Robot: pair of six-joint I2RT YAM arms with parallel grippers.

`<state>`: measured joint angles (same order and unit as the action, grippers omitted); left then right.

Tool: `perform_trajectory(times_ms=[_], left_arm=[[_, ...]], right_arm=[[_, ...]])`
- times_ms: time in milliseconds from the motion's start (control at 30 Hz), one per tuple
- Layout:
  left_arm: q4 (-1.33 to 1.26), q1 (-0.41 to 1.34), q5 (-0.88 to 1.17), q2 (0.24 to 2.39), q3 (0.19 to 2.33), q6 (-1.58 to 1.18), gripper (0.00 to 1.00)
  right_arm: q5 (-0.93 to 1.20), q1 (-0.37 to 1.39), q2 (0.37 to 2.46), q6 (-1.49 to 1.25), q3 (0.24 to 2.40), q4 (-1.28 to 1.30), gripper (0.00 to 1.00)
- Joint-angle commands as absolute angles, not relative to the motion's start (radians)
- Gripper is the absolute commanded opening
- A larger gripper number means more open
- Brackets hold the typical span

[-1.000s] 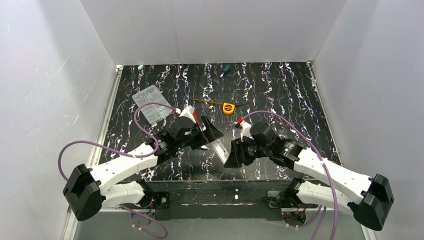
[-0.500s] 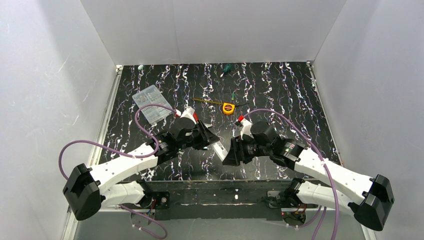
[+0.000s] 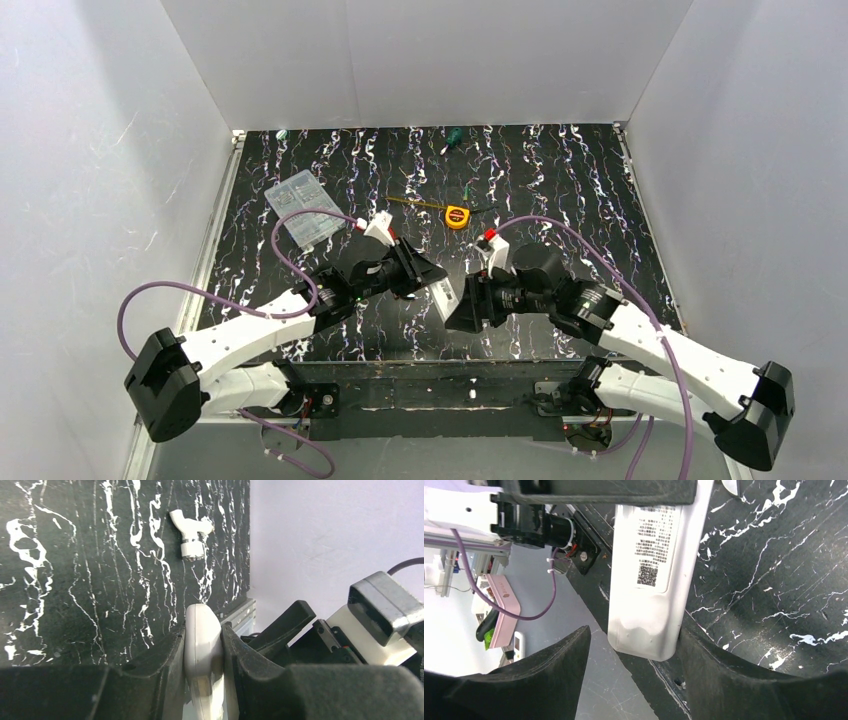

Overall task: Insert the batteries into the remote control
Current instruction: Adjust the remote control.

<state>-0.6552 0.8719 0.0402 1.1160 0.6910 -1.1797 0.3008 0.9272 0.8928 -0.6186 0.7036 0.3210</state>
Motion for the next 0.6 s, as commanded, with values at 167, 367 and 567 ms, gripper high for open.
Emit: perform_trajectory(times_ms=[167, 367, 567], left_arm=[[-0.903, 0.874, 0.130, 1.051, 0.611, -1.127, 0.00], [-1.081, 0.873, 0.242, 1.068, 0.596, -1.106, 0.00], [-1.214, 0.873, 0.363, 1.099, 0.600, -1.122, 0.00]], right_arm=[[0.316, 0.928, 0.759, -0.675, 0.761, 0.167, 0.79], [0.333, 0.928, 0.706, -0.735, 0.726, 0.091, 0.79], [0.333, 0.928, 0.670, -0.752, 0.712, 0.086, 0.78]])
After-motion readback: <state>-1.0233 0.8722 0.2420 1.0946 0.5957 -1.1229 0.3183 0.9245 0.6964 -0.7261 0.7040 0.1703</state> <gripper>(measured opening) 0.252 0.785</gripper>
